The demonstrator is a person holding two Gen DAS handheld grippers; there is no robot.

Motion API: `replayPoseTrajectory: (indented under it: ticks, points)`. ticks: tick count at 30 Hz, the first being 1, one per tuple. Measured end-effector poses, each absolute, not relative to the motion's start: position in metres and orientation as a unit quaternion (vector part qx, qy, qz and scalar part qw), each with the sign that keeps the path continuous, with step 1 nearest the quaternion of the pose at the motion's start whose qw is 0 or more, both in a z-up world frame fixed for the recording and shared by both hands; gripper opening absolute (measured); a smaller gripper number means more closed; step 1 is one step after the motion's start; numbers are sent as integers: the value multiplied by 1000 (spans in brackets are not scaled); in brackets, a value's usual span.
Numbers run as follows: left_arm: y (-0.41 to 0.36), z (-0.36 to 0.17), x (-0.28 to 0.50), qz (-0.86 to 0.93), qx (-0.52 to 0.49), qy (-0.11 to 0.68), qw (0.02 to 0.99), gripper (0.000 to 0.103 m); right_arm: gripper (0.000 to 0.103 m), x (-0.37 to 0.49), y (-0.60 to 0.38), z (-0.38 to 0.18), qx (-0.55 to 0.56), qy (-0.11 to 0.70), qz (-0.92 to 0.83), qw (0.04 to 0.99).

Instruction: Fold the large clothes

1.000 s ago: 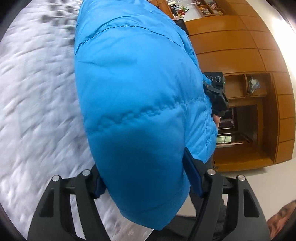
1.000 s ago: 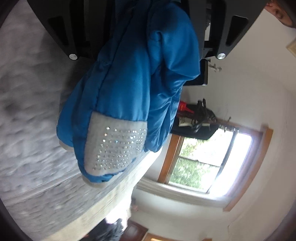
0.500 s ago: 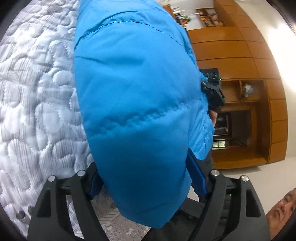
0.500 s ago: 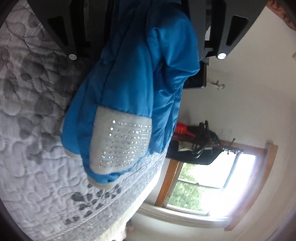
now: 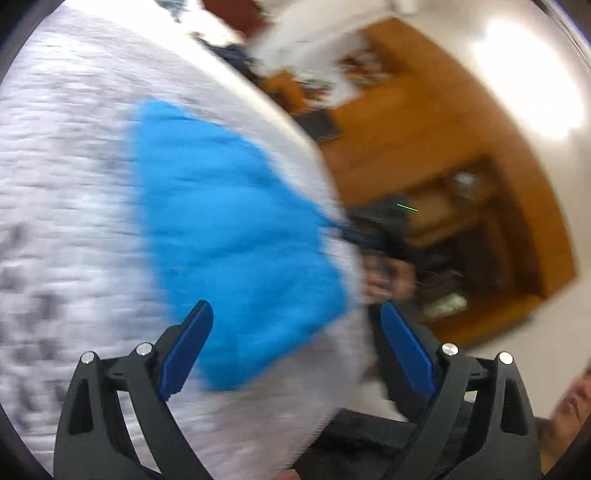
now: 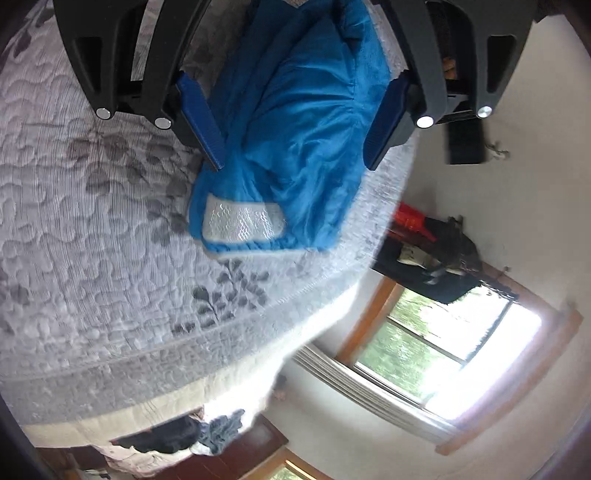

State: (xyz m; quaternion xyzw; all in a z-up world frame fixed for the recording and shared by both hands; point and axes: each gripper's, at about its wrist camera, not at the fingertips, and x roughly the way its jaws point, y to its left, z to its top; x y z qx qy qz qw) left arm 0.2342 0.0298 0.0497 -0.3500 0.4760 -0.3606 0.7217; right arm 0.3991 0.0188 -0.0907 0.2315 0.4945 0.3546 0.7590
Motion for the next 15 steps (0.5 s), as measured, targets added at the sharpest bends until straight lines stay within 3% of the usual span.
replayPoseTrajectory:
  ticks: [1,2,5,9,11,12,14,15]
  points:
    - [11,45,236,-392,-358,480,699,92,58,402,27,-100,221,518,330,758]
    - [-7,36,239,-416,-366,488,674,92,33,401,34,-108,214,529,325,754]
    - [-33,9,249,-424,-369,513,649,92,19,395,44,-111,216,512,328,764]
    - [-24,-16,257,-422,-391,515,635,77,18,397,33,-138,228,517,303,767]
    - [-33,-11,256,-420,-379,524,637,78,22,396,32,-153,223,519,306,767]
    - [-32,-5,259,-418,-372,535,633,83,25,395,32,-150,214,516,307,771]
    - [-24,16,264,-420,-377,523,639,87,41,392,31,-132,183,506,301,787]
    - [-17,30,268,-416,-377,506,654,88,42,391,29,-119,179,494,298,797]
